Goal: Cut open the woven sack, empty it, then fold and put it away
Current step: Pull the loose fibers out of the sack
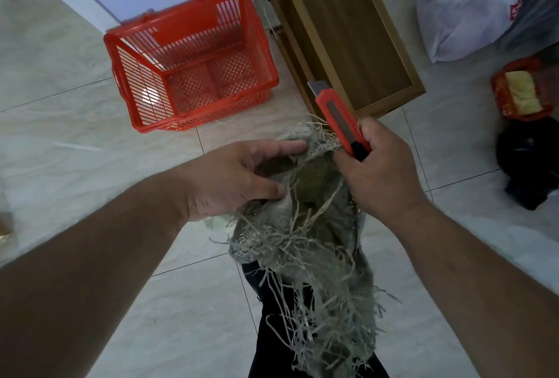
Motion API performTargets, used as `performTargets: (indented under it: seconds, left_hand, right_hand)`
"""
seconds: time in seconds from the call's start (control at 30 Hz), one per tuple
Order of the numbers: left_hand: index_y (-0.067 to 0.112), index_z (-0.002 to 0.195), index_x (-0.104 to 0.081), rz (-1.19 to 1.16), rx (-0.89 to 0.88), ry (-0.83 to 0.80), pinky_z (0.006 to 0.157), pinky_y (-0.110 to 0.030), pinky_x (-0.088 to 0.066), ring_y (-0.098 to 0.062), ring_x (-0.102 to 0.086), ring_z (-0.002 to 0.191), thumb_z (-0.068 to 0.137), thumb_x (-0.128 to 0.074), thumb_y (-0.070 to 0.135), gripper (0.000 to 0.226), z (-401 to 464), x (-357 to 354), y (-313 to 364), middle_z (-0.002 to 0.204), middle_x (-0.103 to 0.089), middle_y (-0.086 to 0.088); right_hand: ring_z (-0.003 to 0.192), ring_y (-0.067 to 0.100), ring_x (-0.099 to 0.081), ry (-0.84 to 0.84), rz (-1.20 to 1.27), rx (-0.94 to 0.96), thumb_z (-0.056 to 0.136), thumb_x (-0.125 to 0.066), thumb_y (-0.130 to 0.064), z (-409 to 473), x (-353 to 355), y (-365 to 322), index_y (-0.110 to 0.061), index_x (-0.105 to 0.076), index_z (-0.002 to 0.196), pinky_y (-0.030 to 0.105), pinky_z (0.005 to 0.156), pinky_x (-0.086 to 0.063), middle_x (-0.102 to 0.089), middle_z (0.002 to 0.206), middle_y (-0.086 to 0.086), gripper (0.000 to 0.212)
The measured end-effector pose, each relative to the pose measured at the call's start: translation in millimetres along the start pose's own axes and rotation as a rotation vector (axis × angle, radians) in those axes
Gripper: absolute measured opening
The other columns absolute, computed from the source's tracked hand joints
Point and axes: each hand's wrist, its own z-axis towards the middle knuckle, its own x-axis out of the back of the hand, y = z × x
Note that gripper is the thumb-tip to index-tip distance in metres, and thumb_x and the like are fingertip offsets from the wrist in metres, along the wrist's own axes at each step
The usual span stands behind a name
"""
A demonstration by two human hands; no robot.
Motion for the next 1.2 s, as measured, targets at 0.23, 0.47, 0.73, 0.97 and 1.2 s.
performTargets:
  seconds: [0.23, 0.47, 0.73, 0.97, 1.2]
  left_hand:
    - [0.047, 0.154, -0.039, 0.140, -0.014, 0.105, 0.096, -0.041, -0.061, -0.013, -0.074, 0.111, 0.094, -0.070, -0.001, 0.083, 0.9, -4.8, 3.7, 0.133, -0.070, 0.008]
    - [0.058, 0.150, -0.037, 0.331, -0.015, 0.142, 0.085, -0.023, -0.062, -0.001, -0.071, 0.103, 0.094, -0.072, 0.006, 0.084, -4.6, -12.7, 17.2, 0.131, -0.063, 0.019]
    - [0.057, 0.152, -0.033, 0.437, -0.028, 0.157, 0.097, -0.027, -0.059, -0.001, -0.063, 0.117, 0.096, -0.066, 0.007, 0.083, -9.9, -6.4, 25.4, 0.139, -0.059, 0.018]
    - [0.058, 0.153, -0.029, 0.407, -0.072, 0.124, 0.099, -0.023, -0.056, 0.001, -0.062, 0.120, 0.095, -0.069, 0.006, 0.088, -10.1, -6.3, 20.1, 0.141, -0.057, 0.021]
    - [0.059, 0.153, -0.027, 0.334, -0.082, 0.098, 0.101, -0.037, -0.058, -0.005, -0.066, 0.119, 0.093, -0.072, 0.009, 0.090, -12.3, -16.5, 13.9, 0.139, -0.060, 0.019]
  right_hand:
    - [0.069, 0.003, -0.050, -0.073, -0.321, 0.257, 0.104, -0.047, -0.051, -41.1, 37.0, 12.2, -0.026, -0.055, 0.106, 0.020, 0.057, -0.042, -0.049, 0.092, -0.009, 0.026]
    - [0.053, 0.018, -0.052, -0.109, -0.590, 0.437, 0.104, -0.046, -0.037, -47.0, 29.8, -7.3, -0.023, -0.068, 0.092, 0.026, 0.047, -0.035, -0.064, 0.069, -0.007, 0.028]
    - [0.037, 0.019, -0.036, -0.258, -0.782, 0.362, 0.071, -0.083, -0.013, -66.1, 33.8, 13.0, -0.021, -0.065, 0.070, 0.019, 0.047, -0.021, -0.048, 0.049, -0.005, 0.020]
    - [0.040, -0.002, -0.040, -0.132, -0.657, 0.155, 0.106, -0.044, -0.038, -90.3, 85.8, 10.3, -0.028, -0.063, 0.091, 0.017, 0.036, -0.027, -0.043, 0.054, -0.017, 0.027]
    - [0.049, 0.008, -0.041, -0.125, -0.566, 0.293, 0.105, -0.042, -0.035, -79.2, 42.2, -30.4, -0.025, -0.066, 0.098, 0.022, 0.046, -0.028, -0.050, 0.067, -0.014, 0.026]
